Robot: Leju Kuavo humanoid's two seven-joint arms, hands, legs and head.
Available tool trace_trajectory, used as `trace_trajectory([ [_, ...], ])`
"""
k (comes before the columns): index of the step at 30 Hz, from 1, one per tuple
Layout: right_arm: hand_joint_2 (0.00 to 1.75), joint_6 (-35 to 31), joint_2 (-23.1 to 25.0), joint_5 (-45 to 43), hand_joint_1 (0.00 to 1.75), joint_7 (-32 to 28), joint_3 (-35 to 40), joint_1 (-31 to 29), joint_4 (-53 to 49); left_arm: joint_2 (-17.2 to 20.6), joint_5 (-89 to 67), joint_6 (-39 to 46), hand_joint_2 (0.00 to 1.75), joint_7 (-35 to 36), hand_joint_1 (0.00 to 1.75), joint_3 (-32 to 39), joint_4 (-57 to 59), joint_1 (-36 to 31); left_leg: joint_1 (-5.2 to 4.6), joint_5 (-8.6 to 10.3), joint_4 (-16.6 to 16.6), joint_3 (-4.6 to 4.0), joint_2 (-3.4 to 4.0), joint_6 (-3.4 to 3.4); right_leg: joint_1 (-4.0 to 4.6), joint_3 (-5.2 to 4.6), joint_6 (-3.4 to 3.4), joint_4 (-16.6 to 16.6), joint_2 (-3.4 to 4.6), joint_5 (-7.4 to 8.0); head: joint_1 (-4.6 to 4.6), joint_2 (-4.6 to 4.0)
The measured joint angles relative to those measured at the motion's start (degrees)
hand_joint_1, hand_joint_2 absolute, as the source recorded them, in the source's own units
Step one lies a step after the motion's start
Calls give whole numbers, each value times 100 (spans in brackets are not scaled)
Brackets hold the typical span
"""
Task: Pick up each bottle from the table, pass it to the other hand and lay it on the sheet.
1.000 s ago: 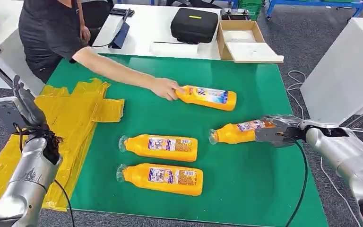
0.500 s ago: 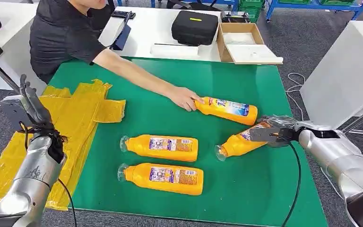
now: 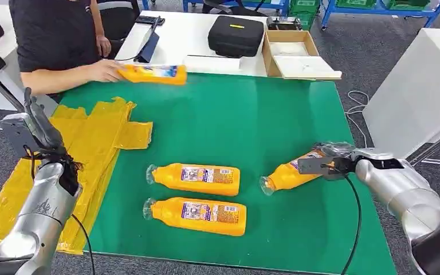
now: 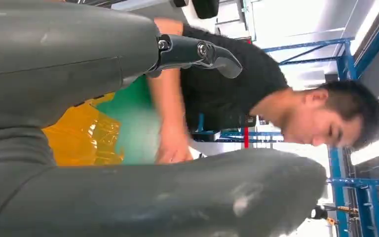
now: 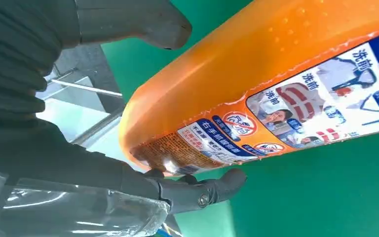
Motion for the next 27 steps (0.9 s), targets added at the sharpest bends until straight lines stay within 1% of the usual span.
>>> trace_trajectory([
  [12,175,7,164,221,0,203,-24,70,61,0,2,39,0,33,0,90,-2,-16,20,-4,-1,21,-2,-2,15,22,-1,-19,0,-1,0,0],
  [17,175,-166,218,254,0,315,-111,245,61,0,9,44,0,52,0,149,-4,-17,42,-10,-1,37,-6,-10,23,41,-4,-43,-1,-2,0,0],
  [19,175,-164,236,251,0,321,-116,467,96,0,9,46,0,52,0,151,-4,-19,55,-10,-2,30,-28,-13,28,53,-5,-50,-9,-2,4,0],
  [20,175,-269,254,256,0,374,-127,572,94,2,9,46,0,52,0,153,-4,-9,52,-8,-1,21,-33,-14,34,109,-3,-49,-8,2,15,0],
  [21,175,-317,287,262,0,413,-138,567,94,20,11,55,0,59,0,168,-4,-8,47,-7,-1,23,-26,-14,36,97,-13,-48,-8,18,0,0],
  [22,175,-384,308,277,0,470,-146,629,98,15,9,55,0,59,0,175,-4,-14,59,-7,0,28,-12,-13,48,102,-15,-50,-2,17,-40,0],
  [23,175,-433,330,295,0,505,-153,648,98,15,9,55,0,68,0,175,-4,-9,65,-12,-1,41,-6,-18,47,82,-18,-61,-1,15,-22,0],
  [24,175,-472,354,304,0,544,-157,671,98,15,9,55,0,70,0,177,-4,-10,73,-19,-3,50,0,-27,49,70,-22,-71,2,11,-28,0],
  [25,175,-501,365,315,0,577,-164,682,98,15,9,55,0,72,0,177,-7,-14,79,-30,-4,58,2,-35,48,75,-44,-79,3,-4,-24,0],
  [26,175,-536,385,330,77,614,-175,703,100,13,9,57,0,74,0,184,-13,-15,85,-33,-4,64,2,-40,51,77,-54,-85,4,-9,-26,0],
  [27,175,-586,393,348,171,662,-190,726,98,15,7,57,0,81,0,186,-15,-15,90,-35,-4,70,2,-42,57,84,-55,-89,4,-10,-22,0],
])
